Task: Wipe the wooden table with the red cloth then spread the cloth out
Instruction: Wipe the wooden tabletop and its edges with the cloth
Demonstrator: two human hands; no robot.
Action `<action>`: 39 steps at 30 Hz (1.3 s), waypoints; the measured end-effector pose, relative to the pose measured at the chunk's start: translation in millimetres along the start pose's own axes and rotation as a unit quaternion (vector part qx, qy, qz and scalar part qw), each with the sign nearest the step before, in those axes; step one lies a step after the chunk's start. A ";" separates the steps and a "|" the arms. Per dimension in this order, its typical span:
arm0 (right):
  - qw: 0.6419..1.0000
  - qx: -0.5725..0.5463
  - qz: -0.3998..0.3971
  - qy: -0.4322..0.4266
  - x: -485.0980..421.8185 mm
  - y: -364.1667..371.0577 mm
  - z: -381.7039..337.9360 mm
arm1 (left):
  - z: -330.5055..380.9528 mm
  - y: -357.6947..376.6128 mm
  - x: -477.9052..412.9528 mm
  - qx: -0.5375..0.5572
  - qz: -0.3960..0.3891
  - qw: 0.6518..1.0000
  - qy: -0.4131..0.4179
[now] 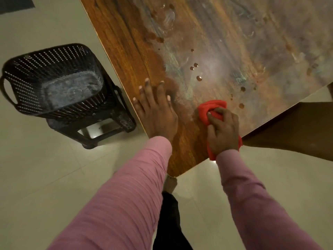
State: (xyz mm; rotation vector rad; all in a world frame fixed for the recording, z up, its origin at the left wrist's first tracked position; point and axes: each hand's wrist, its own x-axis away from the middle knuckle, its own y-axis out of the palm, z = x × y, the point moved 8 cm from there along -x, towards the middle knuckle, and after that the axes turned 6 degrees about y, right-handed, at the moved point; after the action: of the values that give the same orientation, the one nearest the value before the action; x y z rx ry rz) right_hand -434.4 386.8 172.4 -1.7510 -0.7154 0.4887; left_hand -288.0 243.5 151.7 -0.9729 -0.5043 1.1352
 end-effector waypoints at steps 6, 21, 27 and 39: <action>0.988 0.014 -0.031 -0.152 52.5 20.4 -35.7 | -1.2 13.6 3.3 -0.086 0.001 0.996 -0.036; 0.987 -0.045 -0.014 -0.152 3.9 5.4 -1.7 | 4.1 5.5 2.6 -0.080 0.017 0.996 -0.032; 0.978 -0.040 -0.027 -0.204 -10.2 0.3 4.2 | -5.2 -3.6 5.2 0.086 0.045 0.993 -0.066; 0.973 -0.059 -0.057 -0.216 1.7 12.8 -49.4 | -8.2 -4.8 4.8 0.122 0.055 0.989 -0.063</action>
State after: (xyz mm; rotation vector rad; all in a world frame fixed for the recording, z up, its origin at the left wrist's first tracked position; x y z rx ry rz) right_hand -398.4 350.6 174.4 -1.7182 -1.1648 0.7736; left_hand -277.5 244.3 151.0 -0.7260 -0.4043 1.3294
